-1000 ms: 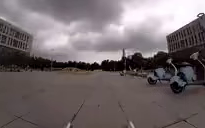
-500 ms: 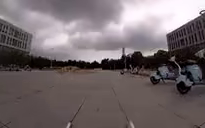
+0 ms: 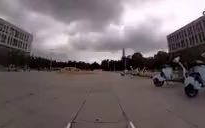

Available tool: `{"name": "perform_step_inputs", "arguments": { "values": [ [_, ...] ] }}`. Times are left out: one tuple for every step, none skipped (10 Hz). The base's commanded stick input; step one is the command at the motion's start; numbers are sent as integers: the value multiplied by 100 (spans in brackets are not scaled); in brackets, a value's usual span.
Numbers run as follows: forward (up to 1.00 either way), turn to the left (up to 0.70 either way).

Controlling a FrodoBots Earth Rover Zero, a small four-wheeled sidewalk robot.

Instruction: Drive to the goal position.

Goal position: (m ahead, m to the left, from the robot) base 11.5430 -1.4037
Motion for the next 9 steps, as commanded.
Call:
{"name": "perform_step_inputs", "arguments": {
  "values": [
    [50, 1],
    [50, 1],
    [50, 1],
    [50, 1],
    [50, 1],
    [50, 1],
    [50, 1],
    [50, 1],
    [50, 1]
  ]
}}
